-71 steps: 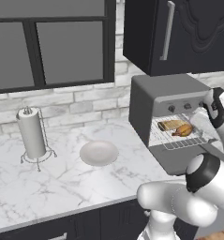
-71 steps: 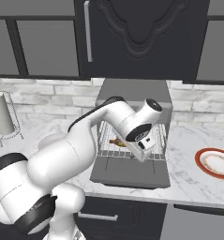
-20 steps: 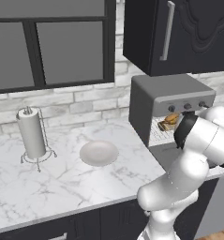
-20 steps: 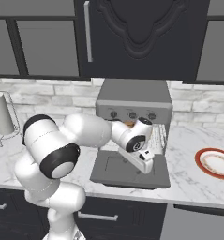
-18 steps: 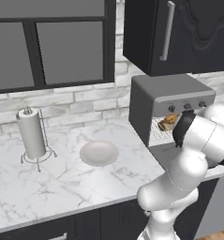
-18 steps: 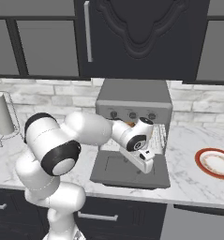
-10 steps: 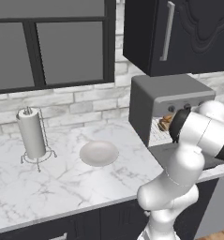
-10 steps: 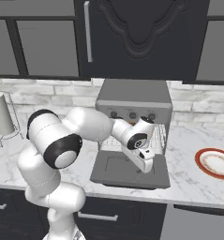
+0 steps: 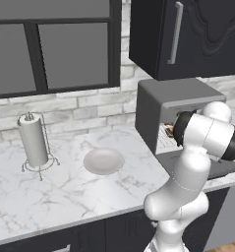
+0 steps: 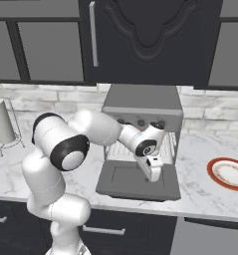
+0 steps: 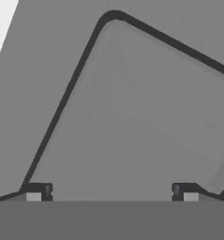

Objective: Open the toaster oven door. Place the baguette on the bottom rack in the toaster oven and place the chicken drumstick on the top rack.

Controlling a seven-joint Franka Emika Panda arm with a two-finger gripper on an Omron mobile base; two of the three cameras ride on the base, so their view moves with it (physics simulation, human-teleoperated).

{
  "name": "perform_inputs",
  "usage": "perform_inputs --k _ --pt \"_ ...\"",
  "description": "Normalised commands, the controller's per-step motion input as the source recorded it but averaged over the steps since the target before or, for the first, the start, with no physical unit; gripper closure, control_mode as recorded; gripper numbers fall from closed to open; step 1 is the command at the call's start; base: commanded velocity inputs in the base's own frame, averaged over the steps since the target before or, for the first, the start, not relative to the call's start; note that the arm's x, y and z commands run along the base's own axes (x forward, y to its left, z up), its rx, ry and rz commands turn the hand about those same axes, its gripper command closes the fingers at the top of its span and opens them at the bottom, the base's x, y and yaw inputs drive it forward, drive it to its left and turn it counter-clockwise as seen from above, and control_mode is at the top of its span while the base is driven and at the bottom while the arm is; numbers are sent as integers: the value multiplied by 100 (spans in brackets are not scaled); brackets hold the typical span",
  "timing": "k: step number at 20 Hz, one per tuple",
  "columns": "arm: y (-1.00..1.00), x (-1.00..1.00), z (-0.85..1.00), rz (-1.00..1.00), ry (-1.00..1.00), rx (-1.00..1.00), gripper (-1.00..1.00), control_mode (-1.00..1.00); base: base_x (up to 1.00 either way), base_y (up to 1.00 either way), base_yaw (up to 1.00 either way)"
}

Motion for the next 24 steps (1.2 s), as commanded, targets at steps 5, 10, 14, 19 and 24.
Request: perform_inputs --k 5,10,14,19,24 --pt "38 52 -43 -18 0 0 -100 -100 0 0 0" --pt "33 50 -31 -14 0 0 -100 -100 0 0 0" --pt "21 17 -12 -4 0 5 -100 -100 0 0 0" --pt "21 -19 -3 0 1 6 -100 -100 0 0 0" --pt "3 -67 9 19 -8 0 -100 -100 0 0 0"
